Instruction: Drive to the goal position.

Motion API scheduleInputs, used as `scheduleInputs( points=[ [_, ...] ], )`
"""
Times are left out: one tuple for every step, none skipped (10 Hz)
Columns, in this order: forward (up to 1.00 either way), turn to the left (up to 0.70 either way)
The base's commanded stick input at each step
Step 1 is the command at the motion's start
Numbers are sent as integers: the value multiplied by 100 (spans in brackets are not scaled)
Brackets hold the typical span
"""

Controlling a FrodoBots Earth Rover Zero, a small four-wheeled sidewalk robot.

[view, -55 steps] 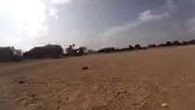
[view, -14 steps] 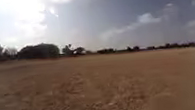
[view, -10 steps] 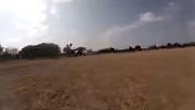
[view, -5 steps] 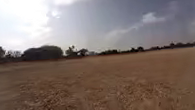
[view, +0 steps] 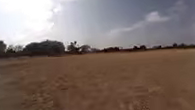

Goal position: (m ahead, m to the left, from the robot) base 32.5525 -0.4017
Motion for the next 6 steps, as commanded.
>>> scheduleInputs(
  points=[
    [100,0],
    [100,0],
    [100,0],
    [100,0],
    [100,0],
    [100,0]
  ],
)
